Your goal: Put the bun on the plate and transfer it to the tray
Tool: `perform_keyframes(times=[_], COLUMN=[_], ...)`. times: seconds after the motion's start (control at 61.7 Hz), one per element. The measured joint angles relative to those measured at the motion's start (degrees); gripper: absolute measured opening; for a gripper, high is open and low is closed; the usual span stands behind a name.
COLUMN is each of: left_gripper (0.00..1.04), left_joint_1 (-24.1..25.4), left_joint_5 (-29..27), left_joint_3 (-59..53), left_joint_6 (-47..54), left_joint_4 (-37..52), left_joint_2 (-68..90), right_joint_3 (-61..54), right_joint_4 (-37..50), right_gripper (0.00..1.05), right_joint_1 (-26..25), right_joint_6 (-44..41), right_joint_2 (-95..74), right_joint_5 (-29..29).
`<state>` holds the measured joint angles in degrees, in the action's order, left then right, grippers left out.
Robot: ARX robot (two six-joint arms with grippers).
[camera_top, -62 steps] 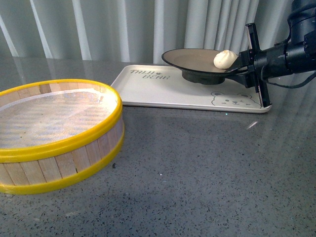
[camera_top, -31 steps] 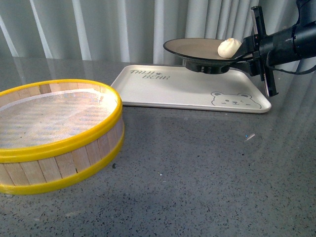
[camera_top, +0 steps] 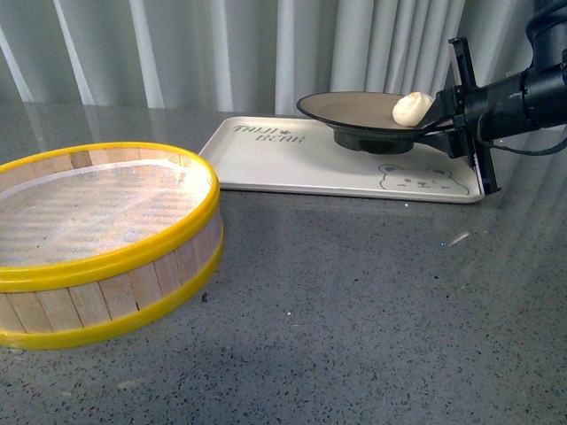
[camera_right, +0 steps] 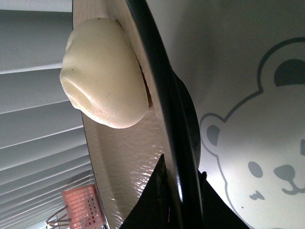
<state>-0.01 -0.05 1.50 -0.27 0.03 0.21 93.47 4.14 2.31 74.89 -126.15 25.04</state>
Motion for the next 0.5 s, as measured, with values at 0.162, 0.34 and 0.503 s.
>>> perform_keyframes(times=[0.162, 0.34, 0.503], left_gripper=[0.98, 0.98, 0.98], left_joint_1=[0.0, 0.0, 0.0], left_joint_5=[0.0, 0.0, 0.0], left_joint_3=[0.0, 0.0, 0.0], left_joint_6=[0.0, 0.0, 0.0], left_joint_4=[0.0, 0.0, 0.0], left_joint_2=[0.0, 0.0, 0.0], right_joint_3=[0.1, -0.4, -0.9], right_joint_4=[0.1, 0.0, -0.6], right_gripper=[0.03, 0.03, 0.03], right_joint_1=[0.4, 0.9, 1.0], right_joint_6=[0.2, 0.4, 0.3], right_joint_2=[-0.5, -0.6, -0.6], right_joint_5=[-0.5, -1.0, -1.6])
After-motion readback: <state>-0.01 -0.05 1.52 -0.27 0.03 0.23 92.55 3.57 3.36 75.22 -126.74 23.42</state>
